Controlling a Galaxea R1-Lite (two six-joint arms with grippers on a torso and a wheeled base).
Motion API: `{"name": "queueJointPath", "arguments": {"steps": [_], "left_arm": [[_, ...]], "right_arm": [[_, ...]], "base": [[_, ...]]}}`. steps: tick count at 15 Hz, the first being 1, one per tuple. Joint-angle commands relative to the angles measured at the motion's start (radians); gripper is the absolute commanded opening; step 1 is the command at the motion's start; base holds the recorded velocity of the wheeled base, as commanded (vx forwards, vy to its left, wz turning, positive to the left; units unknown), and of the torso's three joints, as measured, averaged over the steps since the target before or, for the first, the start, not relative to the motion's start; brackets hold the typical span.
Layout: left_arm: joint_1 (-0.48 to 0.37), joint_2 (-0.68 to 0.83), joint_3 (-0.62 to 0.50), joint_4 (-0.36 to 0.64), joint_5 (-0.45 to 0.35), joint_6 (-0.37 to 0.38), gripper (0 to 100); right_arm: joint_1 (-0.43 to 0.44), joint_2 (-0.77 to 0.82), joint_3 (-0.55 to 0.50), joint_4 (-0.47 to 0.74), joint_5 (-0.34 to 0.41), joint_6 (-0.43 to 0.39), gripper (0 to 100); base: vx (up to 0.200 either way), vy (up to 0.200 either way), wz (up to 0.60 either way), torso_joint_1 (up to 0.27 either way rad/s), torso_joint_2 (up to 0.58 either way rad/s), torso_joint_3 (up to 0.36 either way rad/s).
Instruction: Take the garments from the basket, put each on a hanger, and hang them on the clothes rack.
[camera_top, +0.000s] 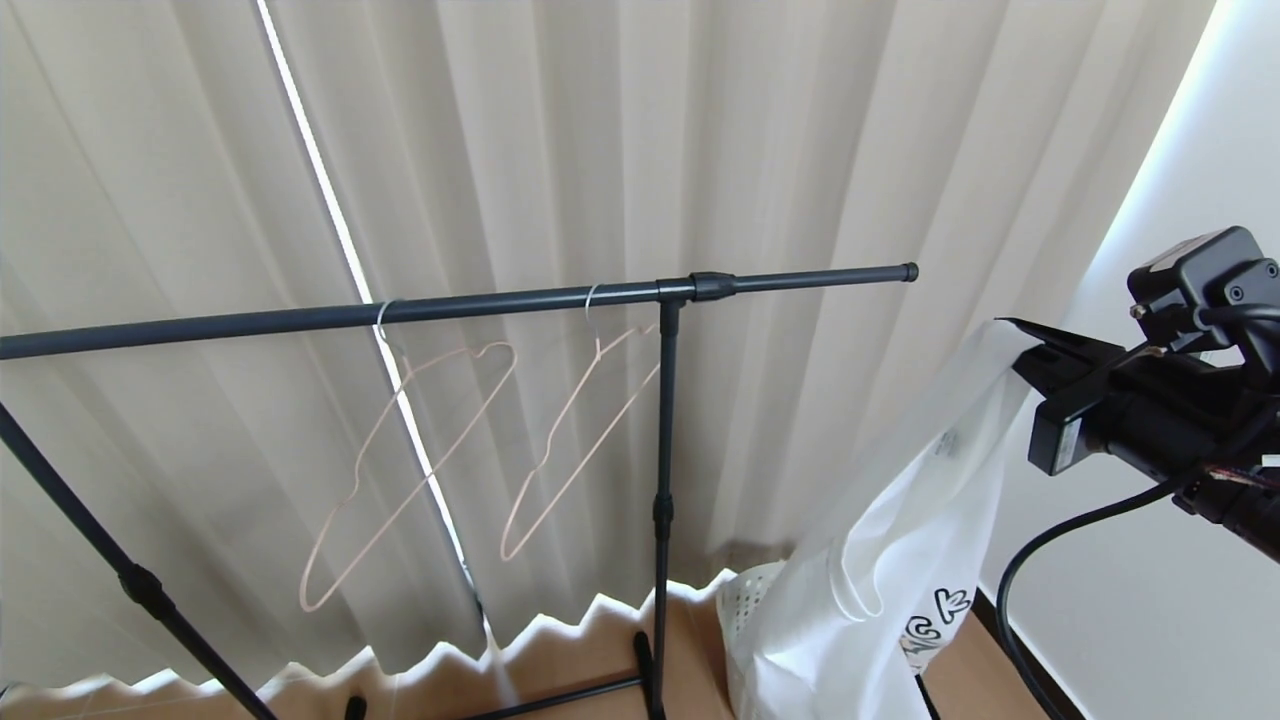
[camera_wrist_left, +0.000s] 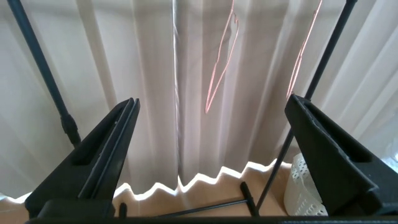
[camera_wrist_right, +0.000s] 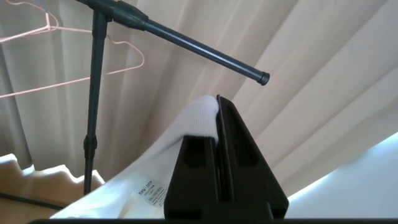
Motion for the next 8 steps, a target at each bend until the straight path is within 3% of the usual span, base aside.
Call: {"name": "queueJointPath", "arguments": {"steps": [1,5,7,8], "left_arm": [[0.0,0.001,0.0,0.0,0.0,-0.001,100],[0.0,0.001,0.0,0.0,0.0,-0.001,100],[0.0,0.001,0.0,0.0,-0.001,-0.001,100],[0.0,0.001,0.0,0.0,-0.001,-0.001,100]], "right_arm": [[0.001,-0.005,0.006,-0.002,0.0,-0.002,0],[0.001,-0.013,0.035,-0.008,0.002,-0.053,0],[0.001,-0.007,0.038,-0.008,0.002,-0.068,0],[0.001,-0.007,0.038,-0.008,0.002,-0.067,0]], "base": [[0.0,0.0,0.0,0.173,-0.35,-0.183],[0.0,0.0,0.0,0.156,-0.32,-0.165],[0.0,0.0,0.0,0.011,-0.04,-0.016],[0.0,0.0,0.6,0.002,0.0,-0.002]]}}
